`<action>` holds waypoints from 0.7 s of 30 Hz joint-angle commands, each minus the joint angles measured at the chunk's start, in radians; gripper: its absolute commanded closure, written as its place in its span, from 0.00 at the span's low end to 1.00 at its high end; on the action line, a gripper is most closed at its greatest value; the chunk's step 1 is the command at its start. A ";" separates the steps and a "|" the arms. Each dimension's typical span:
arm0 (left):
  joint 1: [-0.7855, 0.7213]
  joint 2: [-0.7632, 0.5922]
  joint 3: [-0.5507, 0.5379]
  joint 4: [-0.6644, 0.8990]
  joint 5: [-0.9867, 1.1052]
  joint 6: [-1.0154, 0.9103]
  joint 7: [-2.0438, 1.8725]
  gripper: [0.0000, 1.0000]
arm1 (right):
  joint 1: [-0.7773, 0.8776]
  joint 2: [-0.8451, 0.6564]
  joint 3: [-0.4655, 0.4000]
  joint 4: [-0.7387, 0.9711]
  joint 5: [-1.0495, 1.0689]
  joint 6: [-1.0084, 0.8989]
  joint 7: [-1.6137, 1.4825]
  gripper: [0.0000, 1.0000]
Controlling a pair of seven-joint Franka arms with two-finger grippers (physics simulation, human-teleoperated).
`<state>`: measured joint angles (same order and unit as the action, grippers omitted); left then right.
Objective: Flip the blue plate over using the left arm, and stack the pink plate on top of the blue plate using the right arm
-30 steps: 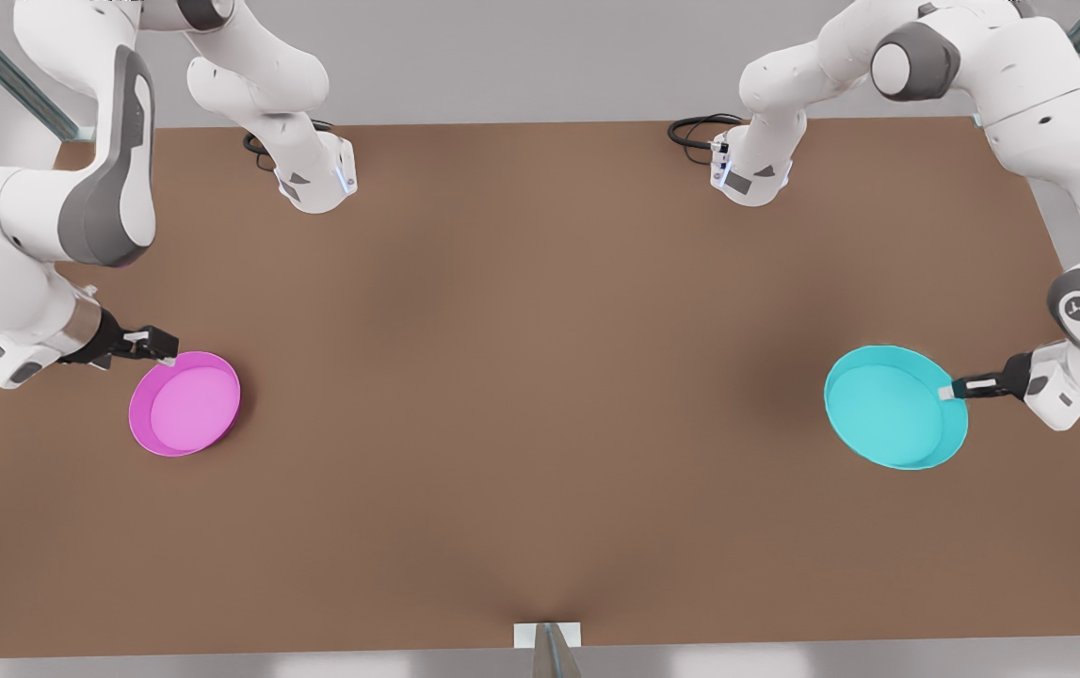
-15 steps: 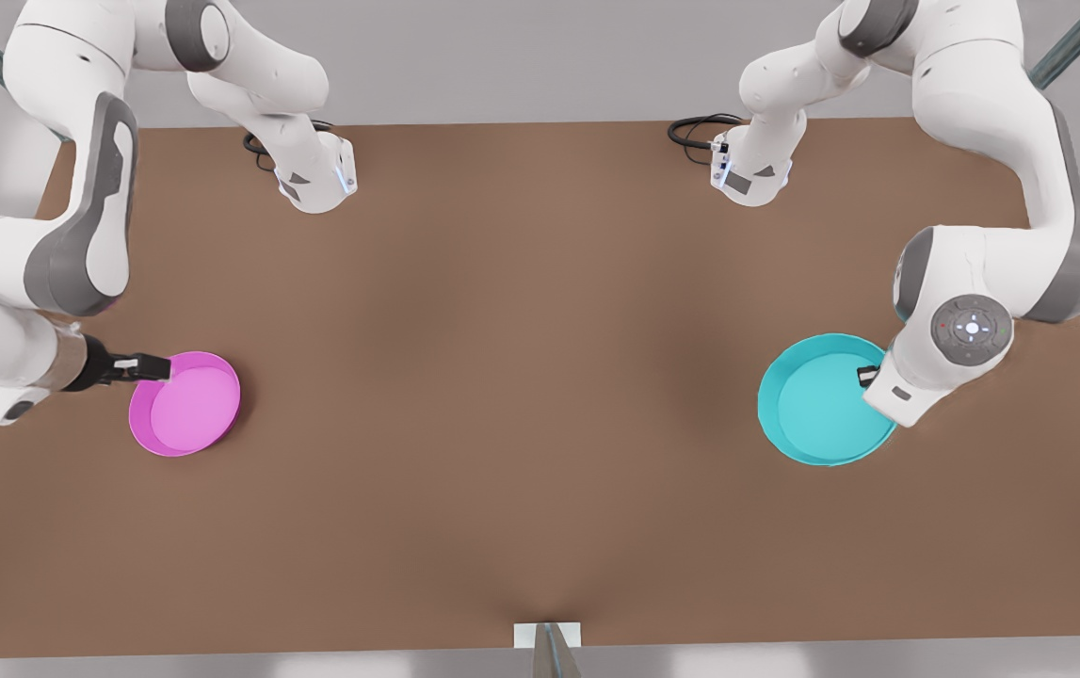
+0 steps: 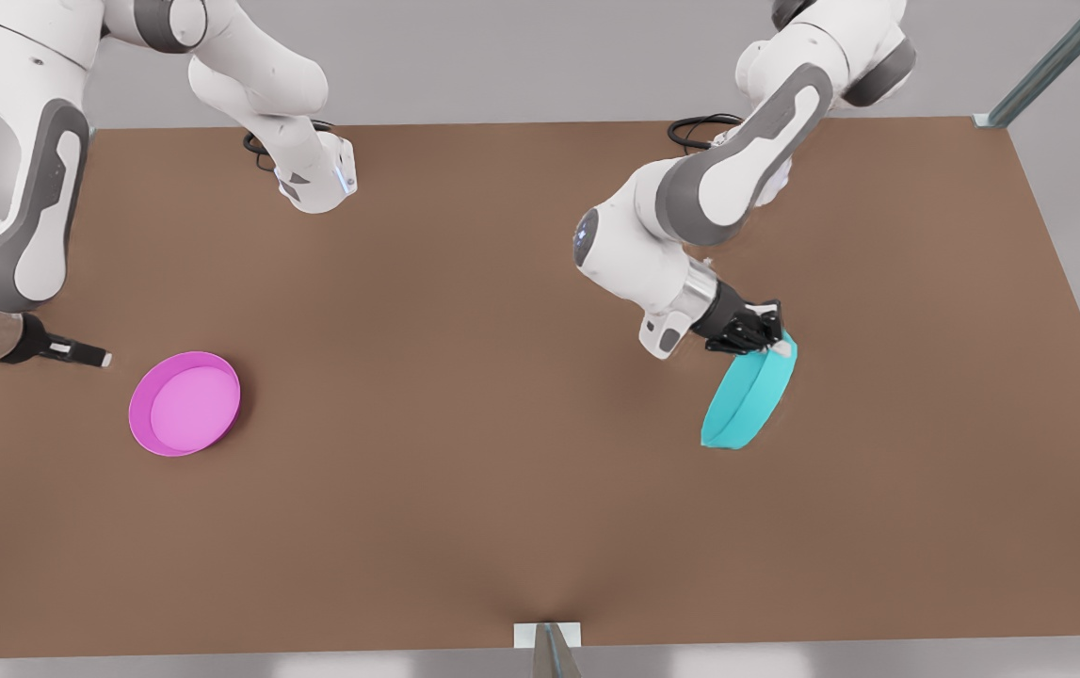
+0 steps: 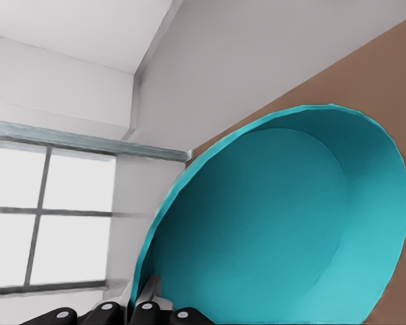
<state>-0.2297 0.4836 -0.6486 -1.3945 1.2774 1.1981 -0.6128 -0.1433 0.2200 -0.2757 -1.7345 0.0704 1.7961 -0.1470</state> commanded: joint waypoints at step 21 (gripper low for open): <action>-0.804 0.572 0.451 0.226 0.387 -0.074 -0.433 0.79 | -0.257 0.499 0.046 0.224 0.396 -0.015 -0.437 0.00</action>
<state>-1.0447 1.0669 -0.1955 -1.1681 1.6991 1.1219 -1.0463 -0.4003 0.7248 -0.2301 -1.5117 0.4649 1.7809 -0.5853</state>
